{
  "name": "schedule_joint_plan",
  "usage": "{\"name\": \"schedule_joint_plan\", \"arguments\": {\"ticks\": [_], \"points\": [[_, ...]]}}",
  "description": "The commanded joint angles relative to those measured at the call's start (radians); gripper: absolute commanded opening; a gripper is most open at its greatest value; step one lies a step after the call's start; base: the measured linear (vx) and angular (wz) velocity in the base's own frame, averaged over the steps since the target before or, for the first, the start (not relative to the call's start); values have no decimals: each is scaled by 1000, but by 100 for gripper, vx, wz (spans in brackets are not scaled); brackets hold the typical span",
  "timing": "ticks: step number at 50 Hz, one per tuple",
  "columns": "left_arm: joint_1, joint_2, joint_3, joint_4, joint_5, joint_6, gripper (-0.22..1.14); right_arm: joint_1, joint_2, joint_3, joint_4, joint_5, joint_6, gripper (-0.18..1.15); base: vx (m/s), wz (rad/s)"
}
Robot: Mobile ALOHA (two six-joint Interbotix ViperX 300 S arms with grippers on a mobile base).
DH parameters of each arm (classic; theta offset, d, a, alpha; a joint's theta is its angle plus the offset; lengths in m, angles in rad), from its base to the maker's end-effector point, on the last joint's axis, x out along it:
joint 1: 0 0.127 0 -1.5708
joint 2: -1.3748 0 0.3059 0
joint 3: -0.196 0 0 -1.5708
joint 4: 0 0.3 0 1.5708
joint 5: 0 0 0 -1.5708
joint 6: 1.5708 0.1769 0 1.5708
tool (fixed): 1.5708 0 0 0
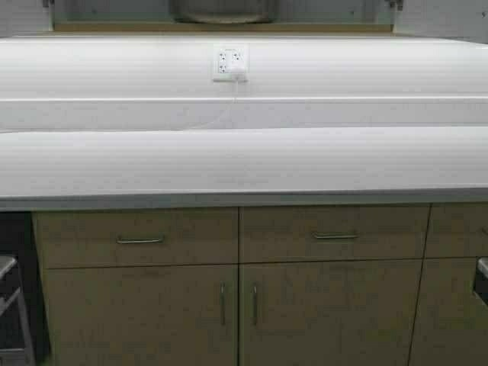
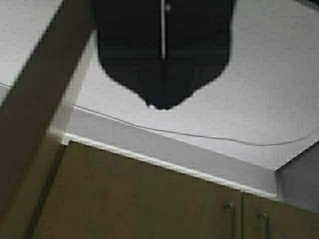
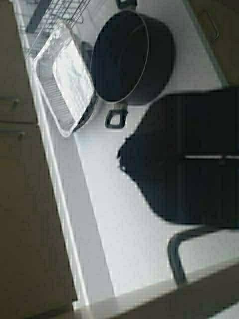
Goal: Open the cabinet, put the pot inside, then close it
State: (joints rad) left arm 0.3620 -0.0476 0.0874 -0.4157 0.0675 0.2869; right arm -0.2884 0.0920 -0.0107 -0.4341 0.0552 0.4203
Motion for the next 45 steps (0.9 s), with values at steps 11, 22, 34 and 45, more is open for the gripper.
{"name": "schedule_joint_plan", "arguments": {"ticks": [11, 22, 34, 45], "points": [[-186, 14, -100, -2, 100, 6, 3, 181, -21, -38, -2, 61, -15, 7, 1, 1], [-350, -89, 18, 8, 100, 38, 3, 357, -87, 31, -3, 61, -41, 7, 0, -1], [-379, -201, 198, 9, 95, 49, 3, 449, -199, 184, 0, 66, -41, 7, 1, -1], [-451, -232, 216, 57, 77, 71, 3, 525, -291, 347, 20, 61, -18, 7, 5, 3]]}}
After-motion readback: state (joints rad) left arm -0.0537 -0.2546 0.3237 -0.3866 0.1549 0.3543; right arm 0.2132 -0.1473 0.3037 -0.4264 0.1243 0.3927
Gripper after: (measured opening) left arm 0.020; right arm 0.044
